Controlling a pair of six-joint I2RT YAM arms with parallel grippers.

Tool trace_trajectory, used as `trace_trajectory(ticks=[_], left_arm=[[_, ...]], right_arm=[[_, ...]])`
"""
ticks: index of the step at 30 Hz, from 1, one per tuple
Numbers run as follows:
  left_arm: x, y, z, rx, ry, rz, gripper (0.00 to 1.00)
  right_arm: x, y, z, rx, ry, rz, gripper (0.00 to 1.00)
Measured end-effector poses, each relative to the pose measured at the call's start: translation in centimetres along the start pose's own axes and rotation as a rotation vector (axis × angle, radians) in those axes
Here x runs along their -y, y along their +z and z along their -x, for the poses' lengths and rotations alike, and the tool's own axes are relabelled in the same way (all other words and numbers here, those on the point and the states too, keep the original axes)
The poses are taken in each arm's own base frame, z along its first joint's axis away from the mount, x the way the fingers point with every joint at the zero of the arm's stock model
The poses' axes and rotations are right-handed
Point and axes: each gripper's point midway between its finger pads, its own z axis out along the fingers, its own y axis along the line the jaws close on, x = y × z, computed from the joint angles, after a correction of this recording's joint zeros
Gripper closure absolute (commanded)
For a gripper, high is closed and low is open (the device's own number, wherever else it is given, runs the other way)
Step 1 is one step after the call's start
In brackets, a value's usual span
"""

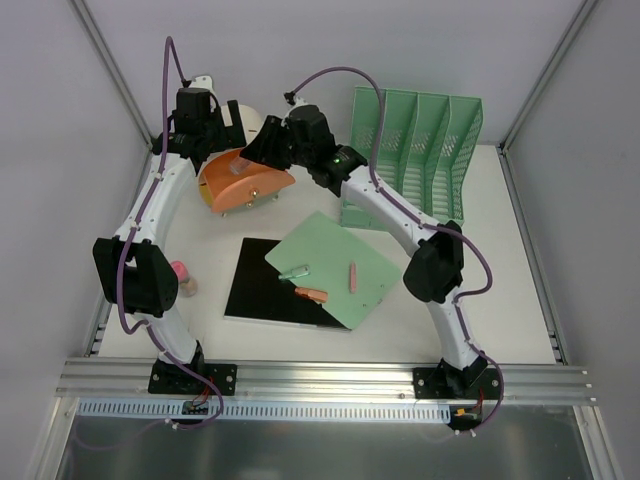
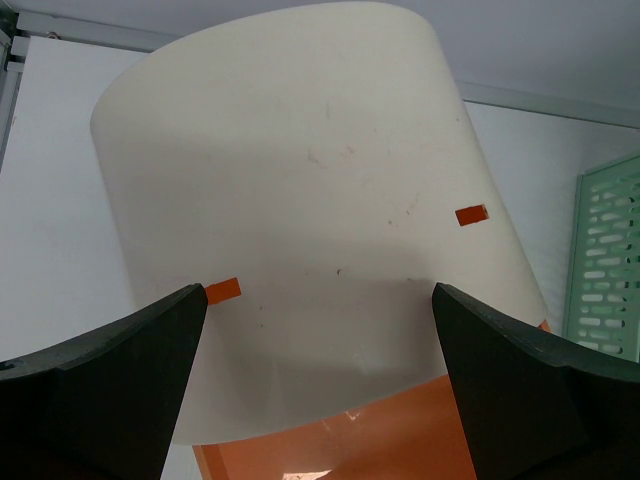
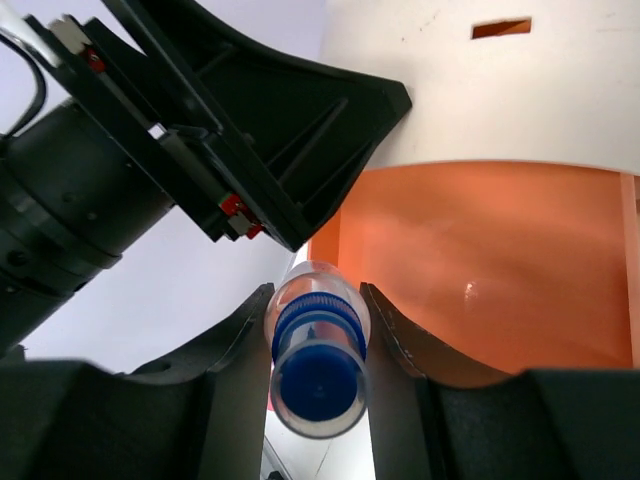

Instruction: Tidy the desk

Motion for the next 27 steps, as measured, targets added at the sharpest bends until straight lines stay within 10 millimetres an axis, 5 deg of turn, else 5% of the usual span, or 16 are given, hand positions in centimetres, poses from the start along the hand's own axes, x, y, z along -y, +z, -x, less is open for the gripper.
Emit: trace_trajectory(ticks=[22,27], left_arm=[[0.0,0.0,-0.1,-0.004,0.000,0.001,0.01],[0.0,0.0,-0.1,-0.004,0.000,0.000,0.01]], right_arm=[[2.5,2.0,-2.5,-0.071,-0.084,-0.027,0.40],[2.5,2.0,-3.1,-0.089,-0.109,-0.028,0.37]])
